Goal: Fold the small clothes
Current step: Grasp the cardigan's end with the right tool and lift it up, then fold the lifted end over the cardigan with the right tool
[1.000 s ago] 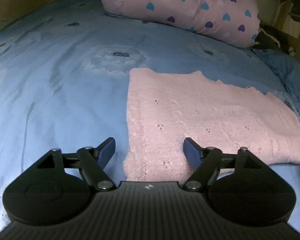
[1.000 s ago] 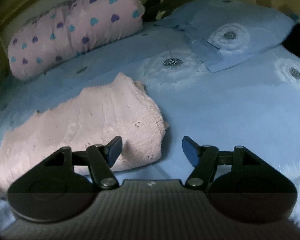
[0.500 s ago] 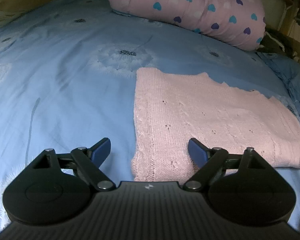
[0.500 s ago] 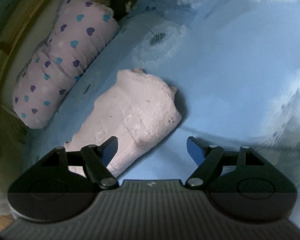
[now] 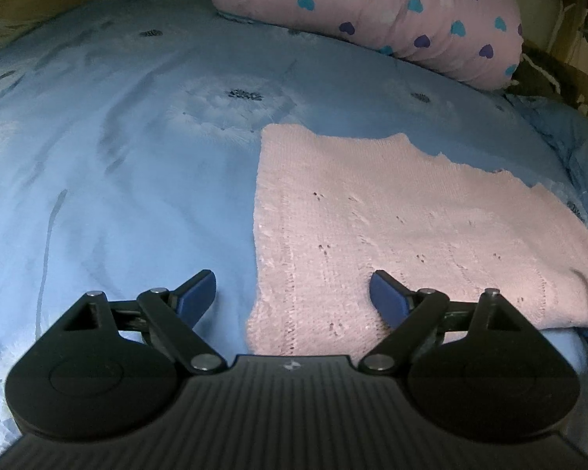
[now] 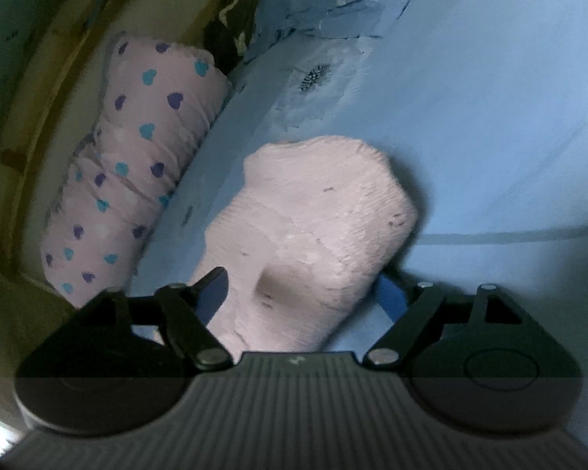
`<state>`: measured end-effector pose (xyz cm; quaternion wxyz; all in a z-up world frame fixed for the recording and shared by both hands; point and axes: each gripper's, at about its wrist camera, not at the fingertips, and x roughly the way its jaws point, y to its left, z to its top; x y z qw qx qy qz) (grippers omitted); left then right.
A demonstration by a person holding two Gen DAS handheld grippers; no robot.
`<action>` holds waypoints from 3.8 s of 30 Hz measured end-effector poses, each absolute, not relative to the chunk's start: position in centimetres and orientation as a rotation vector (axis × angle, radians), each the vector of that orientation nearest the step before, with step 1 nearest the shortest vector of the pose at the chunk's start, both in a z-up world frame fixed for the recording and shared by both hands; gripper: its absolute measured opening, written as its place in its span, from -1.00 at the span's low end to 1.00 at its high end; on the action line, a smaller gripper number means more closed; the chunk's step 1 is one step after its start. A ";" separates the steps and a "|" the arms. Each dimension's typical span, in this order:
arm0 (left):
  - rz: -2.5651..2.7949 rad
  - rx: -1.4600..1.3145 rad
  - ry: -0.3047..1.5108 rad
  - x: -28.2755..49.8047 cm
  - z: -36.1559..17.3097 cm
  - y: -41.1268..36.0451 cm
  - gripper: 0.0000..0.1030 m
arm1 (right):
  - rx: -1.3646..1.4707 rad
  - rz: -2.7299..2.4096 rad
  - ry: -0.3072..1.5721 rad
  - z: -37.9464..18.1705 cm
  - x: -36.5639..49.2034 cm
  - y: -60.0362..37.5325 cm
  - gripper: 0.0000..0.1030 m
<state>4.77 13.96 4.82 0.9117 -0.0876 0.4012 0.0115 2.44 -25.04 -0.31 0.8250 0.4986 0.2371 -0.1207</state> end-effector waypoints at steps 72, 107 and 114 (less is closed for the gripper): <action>-0.021 -0.259 0.857 5.6 4.8 15.6 0.76 | 0.361 0.095 0.443 10.2 8.3 -17.8 -0.39; 0.001 -0.438 0.721 4.8 7.1 20.1 0.76 | -0.305 0.690 0.440 5.6 1.1 -1.6 0.14; -0.103 -0.499 0.671 6.3 7.6 19.0 0.76 | -0.236 0.733 0.424 7.3 -1.2 -4.6 0.14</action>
